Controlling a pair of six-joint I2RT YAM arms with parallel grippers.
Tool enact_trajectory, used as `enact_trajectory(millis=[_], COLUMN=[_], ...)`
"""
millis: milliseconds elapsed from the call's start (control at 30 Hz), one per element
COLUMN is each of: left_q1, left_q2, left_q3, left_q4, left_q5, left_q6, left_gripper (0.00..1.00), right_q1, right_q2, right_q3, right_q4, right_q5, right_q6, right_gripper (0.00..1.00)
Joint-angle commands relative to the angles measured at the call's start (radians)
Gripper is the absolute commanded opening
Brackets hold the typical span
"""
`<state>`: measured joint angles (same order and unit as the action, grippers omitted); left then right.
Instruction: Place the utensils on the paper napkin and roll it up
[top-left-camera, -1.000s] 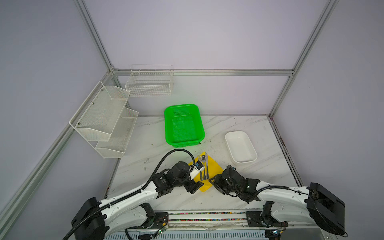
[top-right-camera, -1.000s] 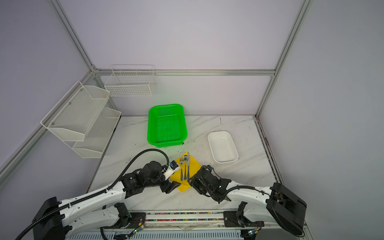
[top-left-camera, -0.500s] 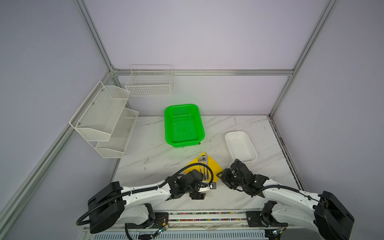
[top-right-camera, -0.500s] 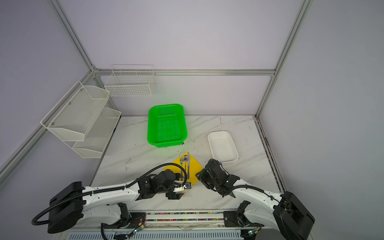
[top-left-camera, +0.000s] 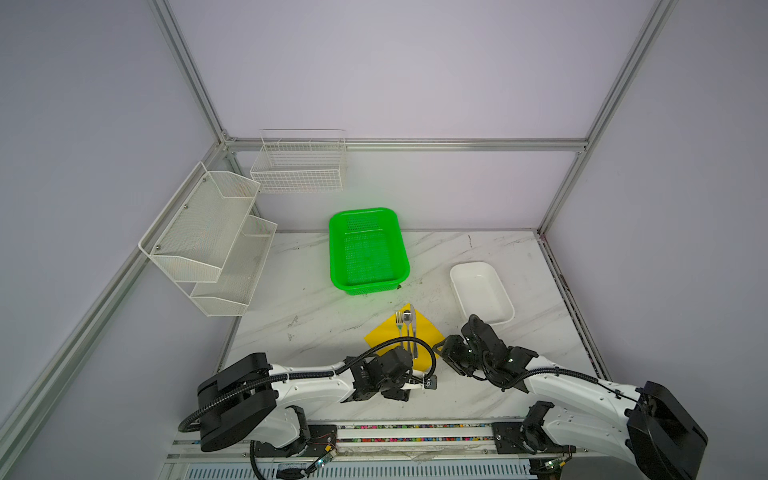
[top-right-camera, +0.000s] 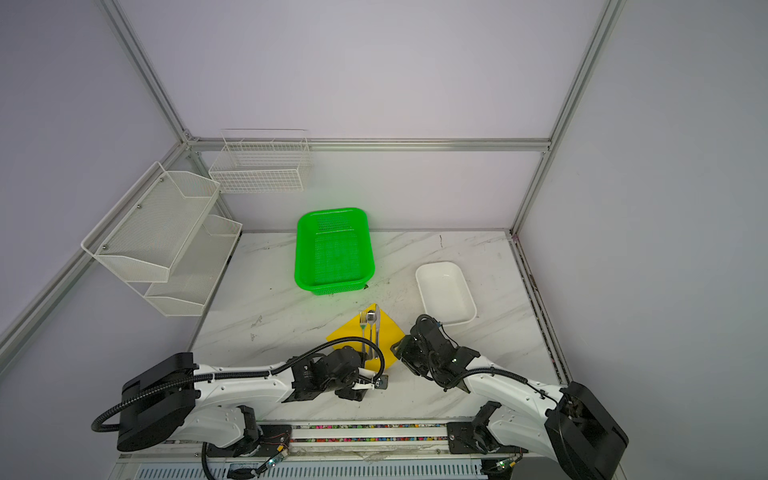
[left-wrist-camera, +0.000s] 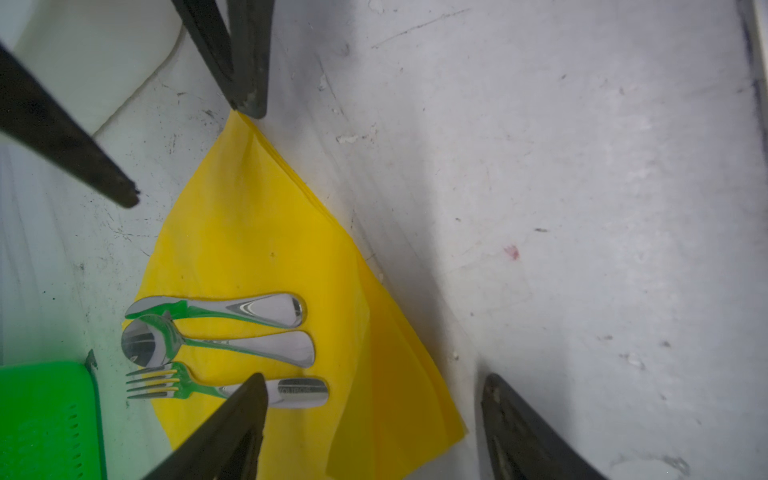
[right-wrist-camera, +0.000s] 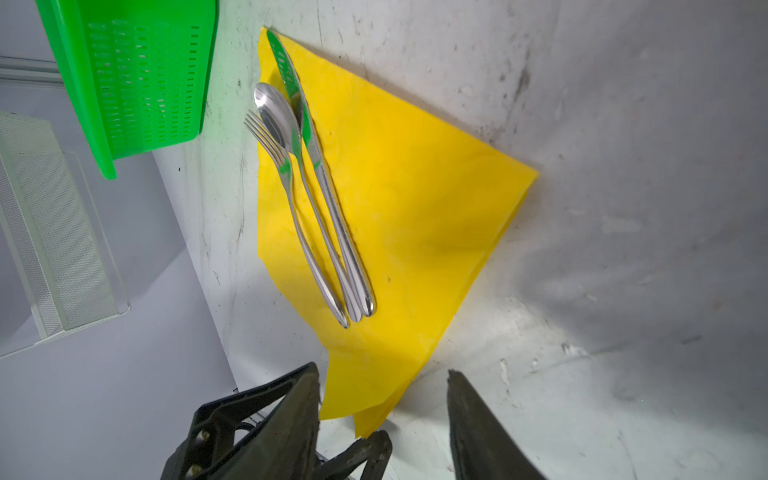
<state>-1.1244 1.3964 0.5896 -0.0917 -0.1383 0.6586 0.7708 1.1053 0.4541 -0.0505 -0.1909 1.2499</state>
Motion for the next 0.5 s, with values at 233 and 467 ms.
enact_trajectory(millis=[233,467], left_q1=[-0.038,-0.045], left_q2=[0.059,0.045], left_q3=[-0.046,-0.048], left_q4=[0.014,0.001], left_q5=[-0.087,-0.117], left_q6=[0.035,0.035], left_gripper=[0.56,0.49], right_q1=[-0.010,-0.012], right_q2=[0.008,0.015], right_q3=[0.017,0.014], right_q4=[-0.029,-0.028], right_q5=[-0.001,-0.004], right_q6=[-0.004,-0.010], right_gripper=[0.52,0.52])
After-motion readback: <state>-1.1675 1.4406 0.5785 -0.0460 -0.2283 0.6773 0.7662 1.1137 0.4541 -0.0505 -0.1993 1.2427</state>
